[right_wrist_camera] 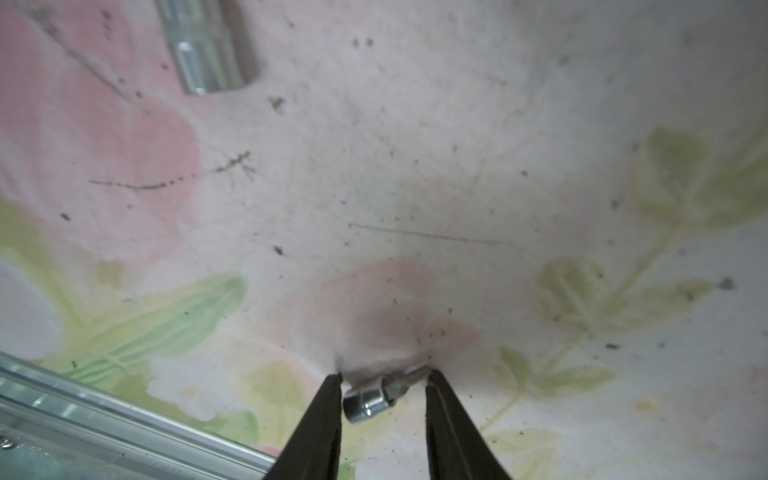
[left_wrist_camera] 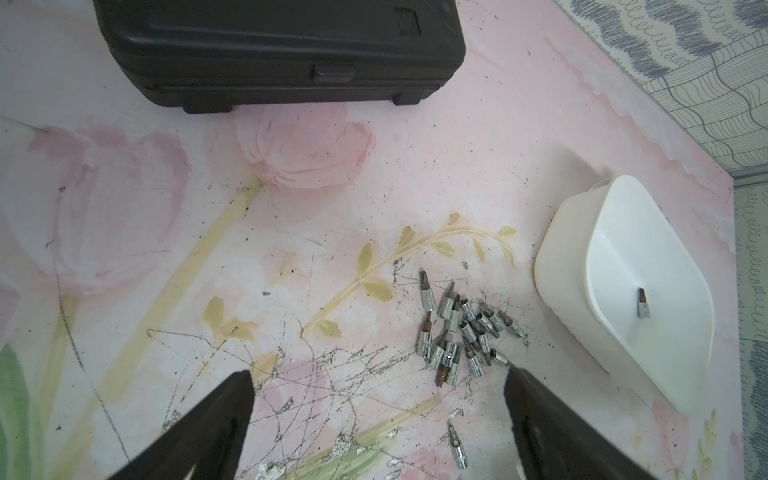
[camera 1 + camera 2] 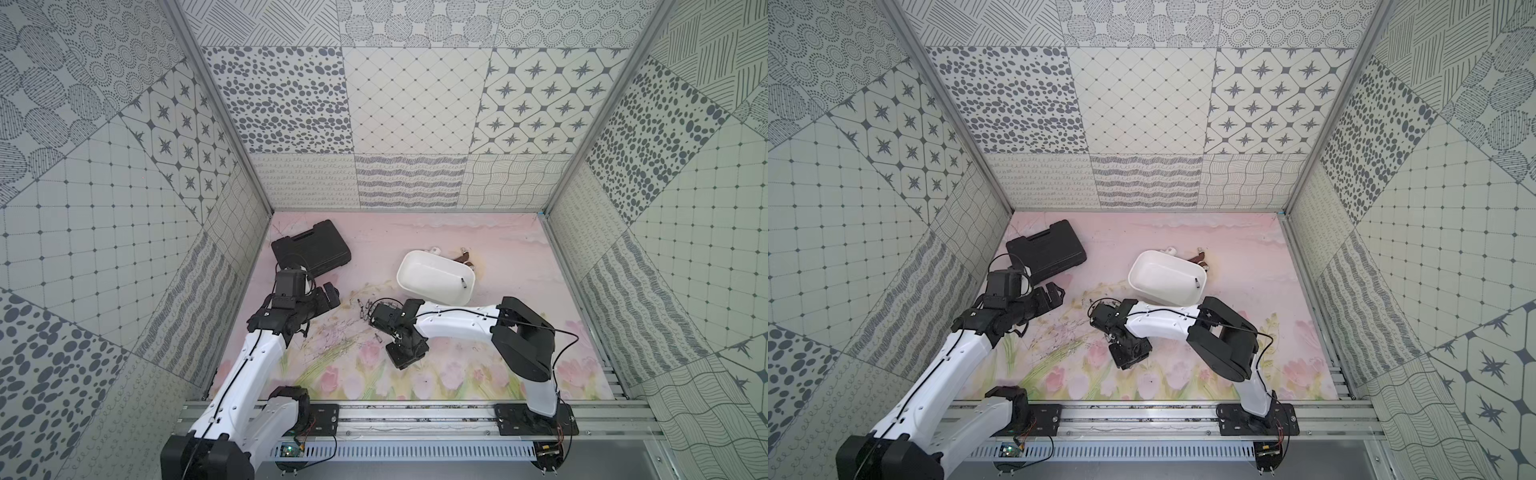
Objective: Put the bit on the desktop into the storage box
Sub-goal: Pick up the screwdriver bit from the center of the board.
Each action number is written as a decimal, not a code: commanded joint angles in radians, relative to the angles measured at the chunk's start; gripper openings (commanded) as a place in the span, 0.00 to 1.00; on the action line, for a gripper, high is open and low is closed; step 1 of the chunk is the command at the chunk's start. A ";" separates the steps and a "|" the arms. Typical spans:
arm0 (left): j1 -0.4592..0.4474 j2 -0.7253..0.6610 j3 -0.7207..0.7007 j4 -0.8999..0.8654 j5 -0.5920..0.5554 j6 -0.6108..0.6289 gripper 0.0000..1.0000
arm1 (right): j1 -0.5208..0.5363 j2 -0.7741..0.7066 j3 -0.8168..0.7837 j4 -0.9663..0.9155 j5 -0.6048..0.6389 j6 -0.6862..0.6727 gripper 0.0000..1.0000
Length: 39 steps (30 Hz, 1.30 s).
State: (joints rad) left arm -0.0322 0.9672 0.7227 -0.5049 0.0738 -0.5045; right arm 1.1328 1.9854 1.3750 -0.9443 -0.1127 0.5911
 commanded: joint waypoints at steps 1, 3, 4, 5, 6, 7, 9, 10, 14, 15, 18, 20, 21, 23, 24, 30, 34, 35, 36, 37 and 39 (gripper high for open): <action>-0.001 -0.004 -0.006 0.020 0.006 0.003 0.99 | 0.001 0.022 -0.020 -0.010 -0.007 -0.004 0.33; 0.000 -0.003 -0.006 0.018 0.006 0.003 0.99 | 0.001 0.020 -0.025 -0.010 -0.009 -0.003 0.30; -0.001 -0.004 -0.006 0.019 0.006 0.004 0.99 | 0.001 0.019 -0.026 -0.010 -0.010 -0.002 0.29; 0.001 -0.003 -0.006 0.019 0.005 0.004 0.99 | 0.001 0.019 -0.026 -0.011 -0.010 -0.002 0.28; -0.002 -0.003 -0.007 0.019 0.006 0.004 0.99 | 0.001 0.016 -0.028 -0.010 -0.009 -0.002 0.26; 0.000 -0.003 -0.008 0.018 0.006 0.004 0.99 | 0.001 0.016 -0.029 -0.011 -0.007 -0.001 0.25; 0.000 -0.003 -0.007 0.019 0.006 0.004 0.99 | 0.001 0.012 -0.031 -0.011 0.000 -0.001 0.23; 0.000 -0.003 -0.008 0.019 0.006 0.004 0.99 | 0.001 0.011 -0.031 -0.010 0.001 0.000 0.22; 0.001 -0.004 -0.007 0.018 0.004 0.004 0.99 | 0.001 0.008 -0.031 -0.011 0.008 0.004 0.18; 0.000 -0.004 -0.006 0.017 0.004 0.006 0.99 | 0.001 0.007 -0.031 -0.010 0.011 0.004 0.18; 0.000 -0.006 -0.007 0.017 0.004 0.006 0.99 | -0.001 0.003 -0.029 -0.010 0.018 0.003 0.17; 0.000 -0.005 -0.006 0.017 0.004 0.006 0.99 | -0.002 -0.003 -0.028 -0.011 0.028 -0.001 0.17; 0.001 -0.005 -0.006 0.017 0.004 0.006 0.99 | -0.002 -0.006 -0.027 -0.011 0.032 -0.002 0.17; 0.000 -0.005 -0.008 0.017 0.004 0.006 0.99 | -0.005 -0.012 -0.023 -0.011 0.038 -0.005 0.16; 0.001 -0.005 -0.007 0.017 0.004 0.006 0.99 | -0.007 -0.015 -0.021 -0.011 0.040 -0.005 0.16; 0.000 -0.005 -0.007 0.019 0.004 0.006 0.99 | -0.044 -0.057 -0.008 -0.011 0.031 -0.013 0.16; 0.000 -0.006 -0.008 0.018 0.005 0.006 0.99 | -0.096 -0.108 0.006 -0.014 0.038 -0.029 0.15; 0.000 -0.005 -0.008 0.019 0.006 0.006 0.99 | -0.111 -0.122 0.011 -0.017 0.039 -0.035 0.15; 0.001 -0.005 -0.007 0.019 0.006 0.006 0.99 | -0.125 -0.133 0.015 -0.020 0.040 -0.041 0.15; -0.002 -0.005 -0.007 0.019 0.005 0.005 0.99 | -0.139 -0.143 0.022 -0.026 0.043 -0.049 0.15; 0.000 -0.005 -0.008 0.019 0.006 0.006 0.99 | -0.169 -0.162 0.037 -0.038 0.058 -0.067 0.15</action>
State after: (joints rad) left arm -0.0322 0.9668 0.7227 -0.5049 0.0738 -0.5045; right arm 0.9928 1.8721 1.3769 -0.9653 -0.0841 0.5598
